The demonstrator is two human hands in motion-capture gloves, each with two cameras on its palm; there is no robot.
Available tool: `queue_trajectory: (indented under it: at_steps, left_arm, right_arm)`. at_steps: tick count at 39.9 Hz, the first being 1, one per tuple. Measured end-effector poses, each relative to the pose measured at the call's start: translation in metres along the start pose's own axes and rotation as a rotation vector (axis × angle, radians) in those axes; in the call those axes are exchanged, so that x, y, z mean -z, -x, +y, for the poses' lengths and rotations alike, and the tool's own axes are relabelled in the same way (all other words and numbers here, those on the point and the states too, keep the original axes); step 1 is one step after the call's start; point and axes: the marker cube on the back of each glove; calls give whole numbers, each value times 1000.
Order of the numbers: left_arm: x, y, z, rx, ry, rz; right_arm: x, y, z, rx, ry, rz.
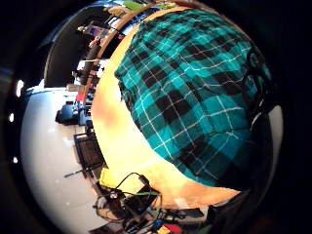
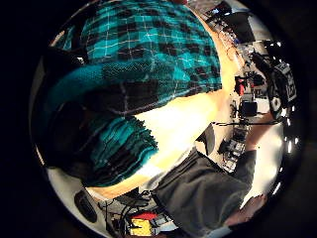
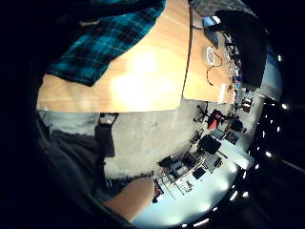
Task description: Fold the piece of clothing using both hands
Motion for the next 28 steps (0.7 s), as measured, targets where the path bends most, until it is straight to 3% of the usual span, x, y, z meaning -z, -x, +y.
queue_trajectory:
  at_steps: [14,28]
  left_arm:
    - [26,10,3,49,-40,84]
    - [44,17,3,84,-56,127]
  right_arm:
    - [-73,6,-15,34,61,3]
    - [-101,12,-32,28,37,65]
